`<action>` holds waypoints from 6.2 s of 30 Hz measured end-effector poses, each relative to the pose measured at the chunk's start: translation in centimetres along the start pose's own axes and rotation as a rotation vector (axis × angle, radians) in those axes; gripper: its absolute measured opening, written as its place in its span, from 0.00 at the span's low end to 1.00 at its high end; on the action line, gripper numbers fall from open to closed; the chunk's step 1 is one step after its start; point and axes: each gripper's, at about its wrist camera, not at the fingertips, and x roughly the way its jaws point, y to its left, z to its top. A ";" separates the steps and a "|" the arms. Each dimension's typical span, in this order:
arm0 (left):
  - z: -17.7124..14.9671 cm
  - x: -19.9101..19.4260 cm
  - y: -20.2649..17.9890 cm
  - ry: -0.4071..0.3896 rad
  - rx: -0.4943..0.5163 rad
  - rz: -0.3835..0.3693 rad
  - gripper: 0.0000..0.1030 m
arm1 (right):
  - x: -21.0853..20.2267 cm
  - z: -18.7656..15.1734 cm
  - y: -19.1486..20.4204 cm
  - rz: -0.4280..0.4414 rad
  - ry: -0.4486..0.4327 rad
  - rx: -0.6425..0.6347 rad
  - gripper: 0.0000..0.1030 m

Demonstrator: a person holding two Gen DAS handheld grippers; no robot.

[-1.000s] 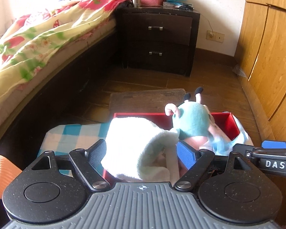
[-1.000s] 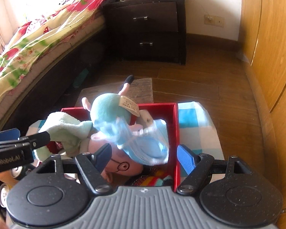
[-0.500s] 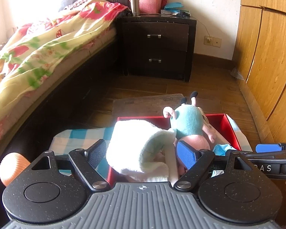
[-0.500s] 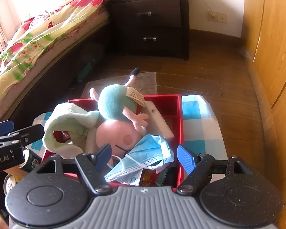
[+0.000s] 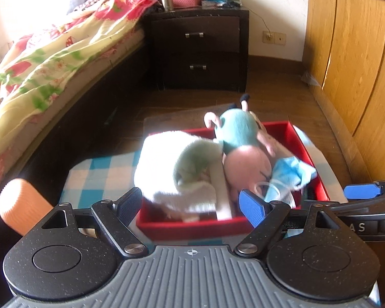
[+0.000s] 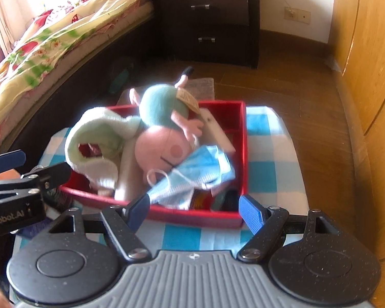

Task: Organize soft objects

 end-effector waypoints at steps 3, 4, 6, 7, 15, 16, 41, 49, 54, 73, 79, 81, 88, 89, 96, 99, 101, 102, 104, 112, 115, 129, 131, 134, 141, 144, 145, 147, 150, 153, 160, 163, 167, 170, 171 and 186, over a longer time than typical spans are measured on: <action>-1.4 -0.6 -0.2 0.022 -0.001 -0.015 0.80 | -0.3 -1.7 -0.7 -0.003 0.024 0.017 0.54; -1.9 -0.8 -0.4 0.031 0.004 -0.024 0.81 | -0.4 -2.2 -0.9 0.000 0.032 0.018 0.54; -3.0 -1.2 -0.8 0.048 0.019 -0.029 0.81 | -0.6 -3.3 -1.1 0.001 0.044 0.021 0.54; -3.6 -1.4 -1.1 0.055 0.027 -0.028 0.81 | -0.6 -3.8 -1.2 0.002 0.049 0.017 0.54; -8.3 -1.3 -2.7 0.174 0.063 -0.103 0.83 | 0.2 -6.7 -2.2 -0.024 0.114 0.014 0.54; -8.9 -0.9 -2.9 0.204 0.063 -0.125 0.83 | 0.4 -6.9 -2.5 -0.029 0.122 0.020 0.54; -14.4 3.8 -5.7 0.415 0.121 -0.173 0.57 | 6.8 -8.2 -1.9 -0.001 0.231 0.036 0.56; -13.7 2.7 -5.5 0.403 0.111 -0.221 0.07 | 5.6 -8.4 -1.2 0.035 0.229 0.003 0.10; -11.5 0.8 -3.7 0.336 0.034 -0.265 0.06 | 3.1 -7.4 -2.3 0.109 0.169 0.068 0.00; -8.8 0.0 -0.6 0.289 -0.094 -0.287 0.09 | 7.2 -6.1 -1.0 0.024 0.176 -0.020 0.61; -8.4 -0.2 0.4 0.275 -0.127 -0.285 0.09 | 6.3 -6.7 -0.9 0.040 0.208 -0.032 0.15; -8.0 -0.7 0.6 0.255 -0.138 -0.290 0.10 | 5.2 -6.4 -1.2 0.067 0.182 -0.019 0.10; -4.9 -2.7 2.4 0.152 -0.210 -0.310 0.11 | -0.6 -4.1 -1.3 0.191 0.028 0.030 0.07; -4.1 -3.0 2.7 0.131 -0.222 -0.312 0.11 | -1.5 -3.5 -1.3 0.206 -0.004 0.036 0.07; 0.4 -2.5 3.0 0.048 -0.252 -0.309 0.12 | -3.1 0.4 -0.8 0.248 -0.117 0.096 0.07; 2.0 -1.4 2.5 0.035 -0.237 -0.290 0.12 | -2.4 1.7 -0.8 0.239 -0.132 0.119 0.07; 2.8 -0.3 2.1 0.035 -0.234 -0.288 0.12 | -1.8 2.5 -0.9 0.219 -0.141 0.127 0.07; 3.1 0.3 1.9 0.038 -0.233 -0.287 0.12 | -1.3 3.0 -1.0 0.211 -0.140 0.128 0.07; 3.4 1.2 1.6 0.037 -0.222 -0.270 0.12 | -0.6 3.7 -1.2 0.199 -0.141 0.127 0.07; 3.9 4.8 0.8 0.038 -0.194 -0.208 0.15 | 2.3 4.6 -1.1 0.107 -0.137 0.071 0.07; 3.3 6.0 0.7 0.064 -0.182 -0.190 0.24 | 3.6 4.6 -1.5 0.101 -0.127 0.090 0.10; 2.5 2.4 1.5 0.042 -0.176 -0.178 0.41 | 0.1 3.6 -1.1 0.043 -0.132 0.070 0.30; 2.3 2.1 1.6 0.044 -0.170 -0.168 0.41 | -0.5 3.4 -0.6 0.030 -0.139 0.047 0.30; 2.1 1.8 1.7 0.047 -0.163 -0.153 0.41 | -1.2 3.1 0.2 0.011 -0.144 0.014 0.30; 1.1 1.4 1.6 0.059 -0.144 -0.135 0.41 | -1.8 2.2 1.1 0.018 -0.133 -0.009 0.30; 0.4 1.1 1.5 0.069 -0.140 -0.134 0.41 | -2.1 1.5 1.3 0.020 -0.127 -0.019 0.30; 0.2 0.9 1.5 0.070 -0.141 -0.135 0.41 | -2.3 1.2 1.4 0.020 -0.124 -0.020 0.30; -0.3 0.5 1.4 0.072 -0.138 -0.138 0.41 | -2.5 0.6 1.3 0.025 -0.120 -0.012 0.30; -1.2 -0.3 1.2 0.070 -0.123 -0.123 0.43 | -3.0 -0.5 1.1 0.030 -0.116 0.003 0.31; -2.1 -1.1 1.2 0.070 -0.114 -0.116 0.45 | -3.5 -1.6 1.2 0.038 -0.109 0.001 0.31; -3.8 -3.2 1.1 0.049 -0.083 -0.105 0.49 | -4.8 -3.6 2.3 0.055 -0.112 -0.031 0.31; -4.5 -4.0 1.0 0.039 -0.065 -0.095 0.50 | -5.4 -4.4 2.5 0.061 -0.110 -0.040 0.31; -5.5 -5.0 1.1 0.035 -0.060 -0.100 0.52 | -6.4 -5.7 2.7 0.073 -0.115 -0.045 0.31; -6.4 -5.8 1.0 0.030 -0.057 -0.100 0.56 | -7.4 -6.7 2.8 0.085 -0.123 -0.049 0.33; -6.7 -6.0 1.0 0.029 -0.054 -0.098 0.57 | -7.7 -7.0 2.8 0.087 -0.126 -0.051 0.37; -9.4 -8.1 0.9 0.014 -0.103 -0.110 0.74 | -10.8 -9.9 2.8 0.082 -0.206 -0.031 0.45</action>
